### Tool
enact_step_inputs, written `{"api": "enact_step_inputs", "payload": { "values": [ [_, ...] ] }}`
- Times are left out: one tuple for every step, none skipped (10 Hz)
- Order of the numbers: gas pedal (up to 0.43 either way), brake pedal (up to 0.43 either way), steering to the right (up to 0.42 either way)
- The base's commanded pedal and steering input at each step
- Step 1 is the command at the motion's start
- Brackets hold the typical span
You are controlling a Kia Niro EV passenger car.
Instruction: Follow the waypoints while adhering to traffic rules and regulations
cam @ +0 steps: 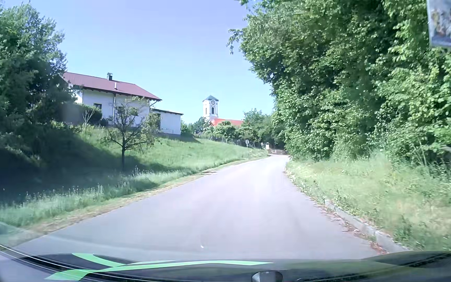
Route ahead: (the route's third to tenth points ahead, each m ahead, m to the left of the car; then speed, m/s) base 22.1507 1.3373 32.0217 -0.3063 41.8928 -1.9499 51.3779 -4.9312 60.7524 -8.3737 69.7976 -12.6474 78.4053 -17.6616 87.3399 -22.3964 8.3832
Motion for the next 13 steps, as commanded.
{"api": "enact_step_inputs", "payload": {
  "values": [
    [0.189,0.0,0.012],
    [0.189,0.0,0.012],
    [0.189,0.0,0.012],
    [0.189,0.0,0.012],
    [0.197,0.0,0.012],
    [0.197,0.0,0.012],
    [0.197,0.0,0.012],
    [0.197,0.0,0.012],
    [0.197,0.0,0.013],
    [0.197,0.0,0.014],
    [0.209,0.0,0.016],
    [0.209,0.0,0.017],
    [0.209,0.0,0.017]
  ]
}}
